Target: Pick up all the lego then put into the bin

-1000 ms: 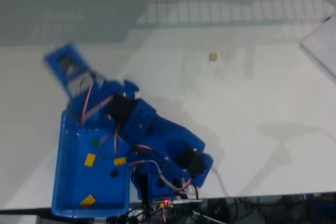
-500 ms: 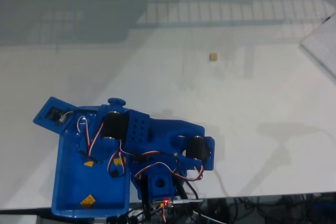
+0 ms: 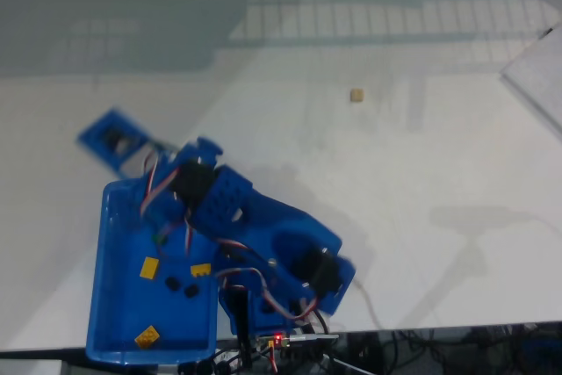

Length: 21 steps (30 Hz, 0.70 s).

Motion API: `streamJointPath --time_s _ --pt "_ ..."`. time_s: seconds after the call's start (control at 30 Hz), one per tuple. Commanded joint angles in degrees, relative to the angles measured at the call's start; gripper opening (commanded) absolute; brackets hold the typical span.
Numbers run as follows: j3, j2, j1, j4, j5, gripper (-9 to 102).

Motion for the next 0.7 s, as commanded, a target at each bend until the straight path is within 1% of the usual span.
streamJointPath --time_s 0.0,0.07,0.13,0.27,0.33,0.5,0.57,0.67 --pt "0.35 -1.76 25.05 -11.6 -7.12 29" --pt "5.54 -2.29 36.3 -23.55 -10.72 29" --pt "11.16 -4.22 45.44 -36.91 -12.13 29" --pt "19.34 -14.15 58.27 -61.08 -13.71 29" --pt "21.62 -20.3 62.75 -70.84 -13.71 29" --pt "21.18 -33.57 70.75 -82.62 -10.81 29" --pt "21.09 -37.35 73.39 -85.69 -9.4 29" --pt "21.01 -41.31 76.46 -87.98 -8.96 29"
